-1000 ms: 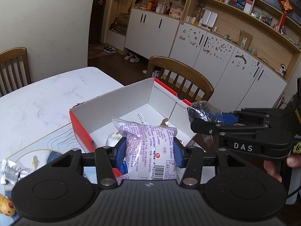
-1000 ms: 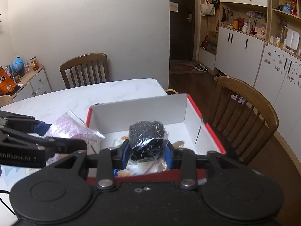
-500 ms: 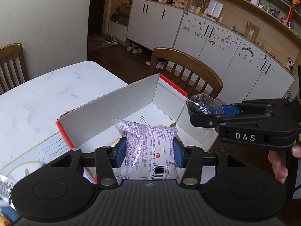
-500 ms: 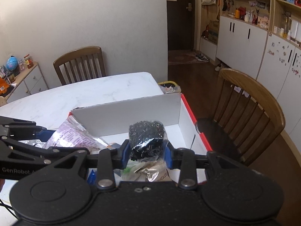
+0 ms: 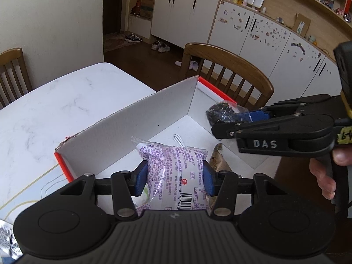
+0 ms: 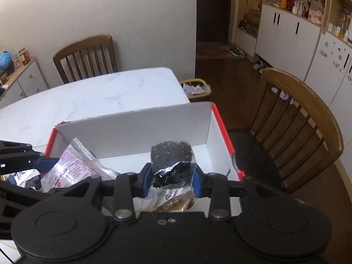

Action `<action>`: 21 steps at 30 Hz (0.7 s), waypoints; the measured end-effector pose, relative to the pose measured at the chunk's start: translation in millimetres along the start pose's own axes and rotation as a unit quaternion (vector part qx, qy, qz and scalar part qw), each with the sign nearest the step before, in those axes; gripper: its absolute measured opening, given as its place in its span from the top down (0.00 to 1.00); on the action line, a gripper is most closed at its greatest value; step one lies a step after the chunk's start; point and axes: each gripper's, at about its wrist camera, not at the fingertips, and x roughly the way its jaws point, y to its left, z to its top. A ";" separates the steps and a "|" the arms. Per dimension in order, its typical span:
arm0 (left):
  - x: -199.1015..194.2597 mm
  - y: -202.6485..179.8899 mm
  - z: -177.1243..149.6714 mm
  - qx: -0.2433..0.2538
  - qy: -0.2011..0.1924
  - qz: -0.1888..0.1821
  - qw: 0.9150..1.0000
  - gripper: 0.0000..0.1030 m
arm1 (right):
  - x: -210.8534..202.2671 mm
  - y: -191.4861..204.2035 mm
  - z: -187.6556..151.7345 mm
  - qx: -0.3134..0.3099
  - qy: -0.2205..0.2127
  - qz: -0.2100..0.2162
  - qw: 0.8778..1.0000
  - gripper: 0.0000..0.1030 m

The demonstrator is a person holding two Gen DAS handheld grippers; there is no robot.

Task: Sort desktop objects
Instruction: 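Lower both bags into the shoebox and open both tools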

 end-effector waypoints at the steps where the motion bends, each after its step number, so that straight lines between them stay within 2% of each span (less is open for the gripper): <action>1: 2.6 0.3 0.9 0.000 0.002 0.001 1.000 0.52 | 4.3 -0.2 0.9 -0.003 0.005 0.000 1.000 0.66; 12: 31.7 9.5 2.4 -0.001 0.036 0.007 0.999 0.52 | 43.8 -12.6 7.8 0.003 0.059 0.001 0.998 0.66; 21: 46.5 14.6 2.9 -0.005 0.049 0.010 0.999 0.52 | 63.6 -13.0 8.5 -0.015 0.090 0.008 0.996 0.65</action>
